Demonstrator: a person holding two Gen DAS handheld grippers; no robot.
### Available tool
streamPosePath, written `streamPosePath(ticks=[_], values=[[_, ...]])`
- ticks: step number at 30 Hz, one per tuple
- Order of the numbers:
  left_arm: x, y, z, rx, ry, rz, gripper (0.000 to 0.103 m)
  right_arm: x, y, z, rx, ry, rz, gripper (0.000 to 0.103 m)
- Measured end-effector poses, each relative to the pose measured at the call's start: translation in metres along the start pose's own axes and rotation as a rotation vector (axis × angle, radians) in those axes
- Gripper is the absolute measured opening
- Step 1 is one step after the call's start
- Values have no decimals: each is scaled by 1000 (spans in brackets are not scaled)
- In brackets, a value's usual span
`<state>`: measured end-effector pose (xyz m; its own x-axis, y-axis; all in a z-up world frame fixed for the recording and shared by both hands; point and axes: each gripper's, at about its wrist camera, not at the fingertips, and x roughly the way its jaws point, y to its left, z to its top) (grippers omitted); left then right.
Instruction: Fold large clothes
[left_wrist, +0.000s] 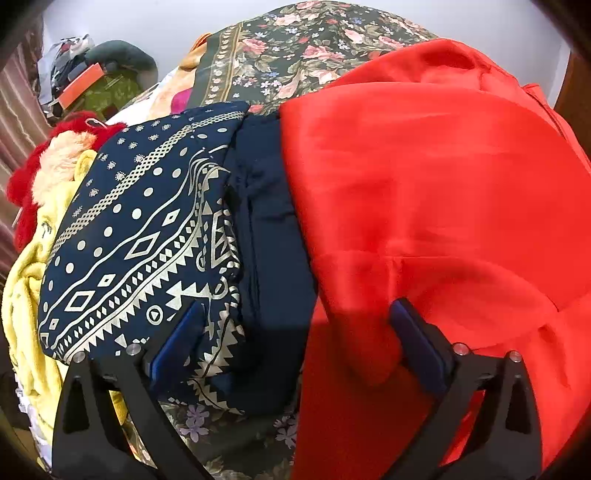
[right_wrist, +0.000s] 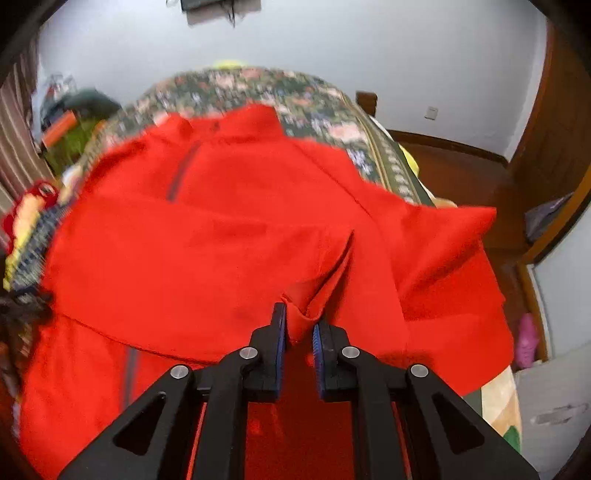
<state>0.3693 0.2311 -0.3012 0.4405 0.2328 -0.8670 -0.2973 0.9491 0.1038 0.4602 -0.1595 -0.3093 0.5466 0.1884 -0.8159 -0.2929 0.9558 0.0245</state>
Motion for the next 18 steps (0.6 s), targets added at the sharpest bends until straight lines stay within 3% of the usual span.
streamPosePath(ticks=[4,7,9,10,11,13,15,18], values=[[0,-1,0,5,4,8,102,9,-2,-7,-28,32,-29,13],[1,-2,0,9,6,20,103,9,-3,-7,-63,48,-80,31],[1,-3,0,8,7,28,103,6,0,-10,-94,52,-101,35],[1,-3,0,9,7,37,103,5,1,-12,-116,55,-128,42],[2,-3,-1,10,7,44,103,4,2,-14,-132,54,-173,69],[2,-3,-1,8,9,50,103,0,2,-19,-173,22,-317,97],[2,-2,-1,-2,17,54,103,-7,-6,-24,-173,19,-318,97],[-4,-2,-3,0,26,79,103,-30,-30,-33,-94,27,-219,97]])
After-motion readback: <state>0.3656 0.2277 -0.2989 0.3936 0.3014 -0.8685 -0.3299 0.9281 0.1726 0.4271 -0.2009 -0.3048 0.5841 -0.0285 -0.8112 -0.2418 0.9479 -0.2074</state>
